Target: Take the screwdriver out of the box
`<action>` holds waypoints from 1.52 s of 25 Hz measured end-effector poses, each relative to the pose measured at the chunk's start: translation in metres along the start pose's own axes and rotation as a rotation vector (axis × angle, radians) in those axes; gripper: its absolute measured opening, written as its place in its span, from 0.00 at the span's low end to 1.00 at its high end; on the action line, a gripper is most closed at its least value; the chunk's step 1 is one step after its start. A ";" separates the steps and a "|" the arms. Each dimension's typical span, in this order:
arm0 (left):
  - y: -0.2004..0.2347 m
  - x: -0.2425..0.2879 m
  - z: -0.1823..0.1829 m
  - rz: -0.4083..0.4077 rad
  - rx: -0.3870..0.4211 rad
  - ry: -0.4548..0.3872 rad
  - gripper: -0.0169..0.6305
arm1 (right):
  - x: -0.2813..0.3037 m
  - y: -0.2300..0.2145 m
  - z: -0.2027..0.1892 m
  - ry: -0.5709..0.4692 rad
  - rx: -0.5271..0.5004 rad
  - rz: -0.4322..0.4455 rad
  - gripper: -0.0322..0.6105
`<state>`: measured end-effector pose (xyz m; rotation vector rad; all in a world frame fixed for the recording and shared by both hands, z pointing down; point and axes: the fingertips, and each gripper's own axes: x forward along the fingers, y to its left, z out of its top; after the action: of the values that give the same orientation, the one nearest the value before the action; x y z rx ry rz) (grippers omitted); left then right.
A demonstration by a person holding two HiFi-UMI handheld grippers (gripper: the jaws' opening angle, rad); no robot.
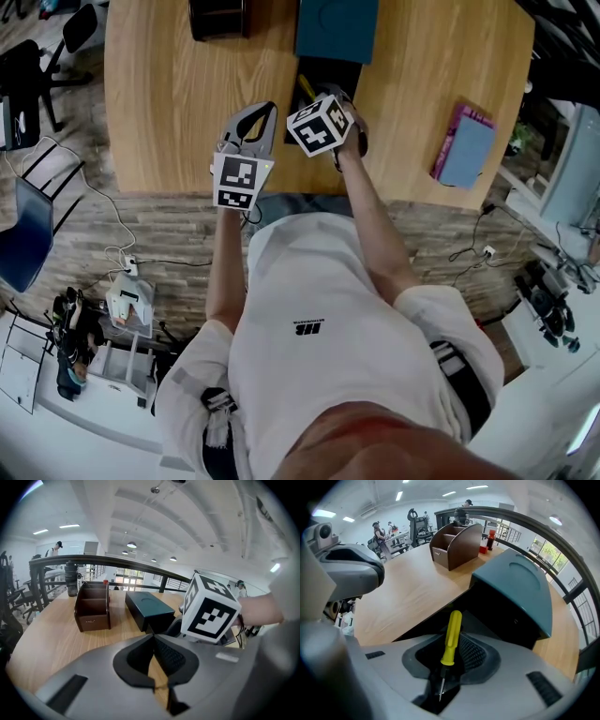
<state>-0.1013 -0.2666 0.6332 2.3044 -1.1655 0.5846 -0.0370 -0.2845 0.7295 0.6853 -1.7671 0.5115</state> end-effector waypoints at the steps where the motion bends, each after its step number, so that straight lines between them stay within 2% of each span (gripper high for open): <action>1: 0.000 -0.001 0.000 0.001 0.001 -0.001 0.04 | 0.000 0.000 0.000 0.000 -0.005 -0.001 0.18; 11: -0.001 -0.008 0.005 -0.004 0.023 -0.014 0.04 | -0.002 -0.002 -0.001 -0.014 -0.001 -0.008 0.17; 15: -0.002 -0.011 0.007 -0.007 0.034 -0.020 0.04 | -0.007 0.001 -0.002 -0.041 0.021 0.019 0.16; 19: -0.006 -0.015 0.011 -0.011 0.047 -0.025 0.04 | -0.019 0.001 -0.004 -0.090 0.096 0.052 0.16; 23: -0.012 -0.017 0.017 -0.020 0.063 -0.036 0.04 | -0.031 -0.005 -0.008 -0.130 0.139 0.040 0.16; 38: -0.029 -0.037 0.054 -0.042 0.128 -0.111 0.04 | -0.109 -0.016 -0.001 -0.373 0.193 -0.028 0.16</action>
<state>-0.0895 -0.2612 0.5627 2.4923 -1.1567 0.5361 -0.0027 -0.2744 0.6252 0.9902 -2.0682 0.5666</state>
